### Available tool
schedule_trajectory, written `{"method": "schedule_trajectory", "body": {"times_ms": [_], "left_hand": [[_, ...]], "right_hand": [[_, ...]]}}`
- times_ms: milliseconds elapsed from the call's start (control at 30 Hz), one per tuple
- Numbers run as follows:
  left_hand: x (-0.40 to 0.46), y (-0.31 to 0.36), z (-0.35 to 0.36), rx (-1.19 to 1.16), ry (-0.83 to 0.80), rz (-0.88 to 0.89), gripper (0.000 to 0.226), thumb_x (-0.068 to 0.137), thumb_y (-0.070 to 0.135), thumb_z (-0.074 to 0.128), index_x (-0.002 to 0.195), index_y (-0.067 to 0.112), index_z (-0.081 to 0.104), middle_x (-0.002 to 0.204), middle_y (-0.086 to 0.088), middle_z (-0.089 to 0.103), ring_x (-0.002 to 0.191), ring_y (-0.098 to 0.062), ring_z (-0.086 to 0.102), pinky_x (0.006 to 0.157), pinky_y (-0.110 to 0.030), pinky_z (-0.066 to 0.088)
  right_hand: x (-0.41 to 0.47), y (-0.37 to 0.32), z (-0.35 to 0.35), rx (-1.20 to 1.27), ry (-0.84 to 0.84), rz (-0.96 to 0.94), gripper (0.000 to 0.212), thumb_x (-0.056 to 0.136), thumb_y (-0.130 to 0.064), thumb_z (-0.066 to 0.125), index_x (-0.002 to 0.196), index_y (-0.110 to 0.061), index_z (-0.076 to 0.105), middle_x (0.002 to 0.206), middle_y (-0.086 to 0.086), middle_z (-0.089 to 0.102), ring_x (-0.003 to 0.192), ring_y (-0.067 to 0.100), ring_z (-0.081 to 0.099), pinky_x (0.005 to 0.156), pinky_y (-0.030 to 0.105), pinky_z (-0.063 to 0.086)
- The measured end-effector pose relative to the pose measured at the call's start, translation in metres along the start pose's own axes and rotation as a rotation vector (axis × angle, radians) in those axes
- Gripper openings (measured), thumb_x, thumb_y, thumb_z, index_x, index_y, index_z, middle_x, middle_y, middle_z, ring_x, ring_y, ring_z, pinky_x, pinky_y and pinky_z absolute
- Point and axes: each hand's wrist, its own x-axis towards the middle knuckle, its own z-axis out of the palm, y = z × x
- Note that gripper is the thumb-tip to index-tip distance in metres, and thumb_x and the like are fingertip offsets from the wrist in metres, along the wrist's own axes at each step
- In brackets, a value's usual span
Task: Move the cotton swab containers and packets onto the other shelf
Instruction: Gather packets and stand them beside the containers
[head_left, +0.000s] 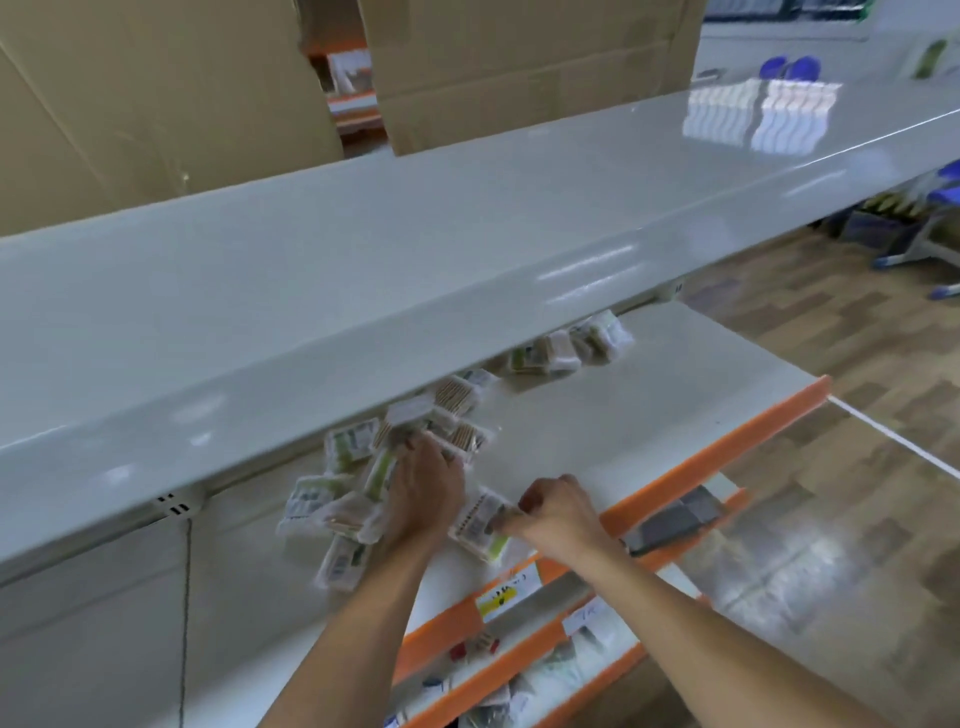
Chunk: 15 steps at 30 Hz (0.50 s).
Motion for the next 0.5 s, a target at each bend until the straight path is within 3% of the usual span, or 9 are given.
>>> {"method": "schedule_trajectory", "body": {"times_ms": [100,200,300,400,500], "left_hand": [[-0.001,0.004,0.008,0.069,0.042,-0.035,0.041,0.093,0.030,0.058,0.122,0.002,0.053,0.118,-0.021,0.062,0.111,-0.036,0.060,0.089,-0.042,0.047],[-0.001,0.003,0.013,0.021,0.064,-0.085,0.055,0.086,0.030,0.068,0.132,0.007,0.050,0.129,-0.020,0.055,0.117,-0.037,0.055,0.092,-0.044,0.047],[-0.009,0.006,0.020,-0.017,0.107,-0.100,0.073,0.076,0.029,0.078,0.140,0.017,0.044,0.135,-0.013,0.048,0.124,-0.034,0.048,0.098,-0.044,0.042],[-0.025,0.012,0.034,0.030,0.165,-0.087,0.071,0.073,0.035,0.078,0.138,0.030,0.048,0.134,-0.003,0.043,0.122,-0.028,0.041,0.102,-0.039,0.037],[-0.039,0.019,0.045,0.060,0.206,-0.070,0.063,0.078,0.033,0.074,0.136,0.040,0.051,0.138,-0.002,0.035,0.123,-0.029,0.035,0.104,-0.040,0.034]], "right_hand": [[0.005,0.007,-0.012,0.136,-0.028,-0.014,0.044,0.063,-0.056,0.083,0.073,-0.021,0.059,0.071,-0.006,0.062,0.064,0.009,0.058,0.050,0.025,0.039],[0.013,0.011,-0.030,0.277,-0.087,-0.010,0.037,0.072,-0.039,0.084,0.079,-0.016,0.056,0.072,-0.001,0.062,0.064,0.015,0.063,0.054,0.026,0.046],[0.023,0.016,-0.044,0.652,-0.131,0.138,0.030,0.080,-0.010,0.080,0.090,-0.010,0.051,0.076,0.010,0.054,0.064,0.025,0.056,0.051,0.032,0.049],[0.028,0.023,-0.048,0.826,-0.144,0.198,0.024,0.088,-0.011,0.074,0.097,-0.012,0.051,0.083,0.015,0.056,0.064,0.026,0.054,0.044,0.027,0.049],[0.033,0.028,-0.049,0.894,-0.174,0.167,0.024,0.091,-0.021,0.073,0.102,-0.016,0.052,0.097,0.017,0.065,0.070,0.029,0.064,0.050,0.034,0.058]]}}
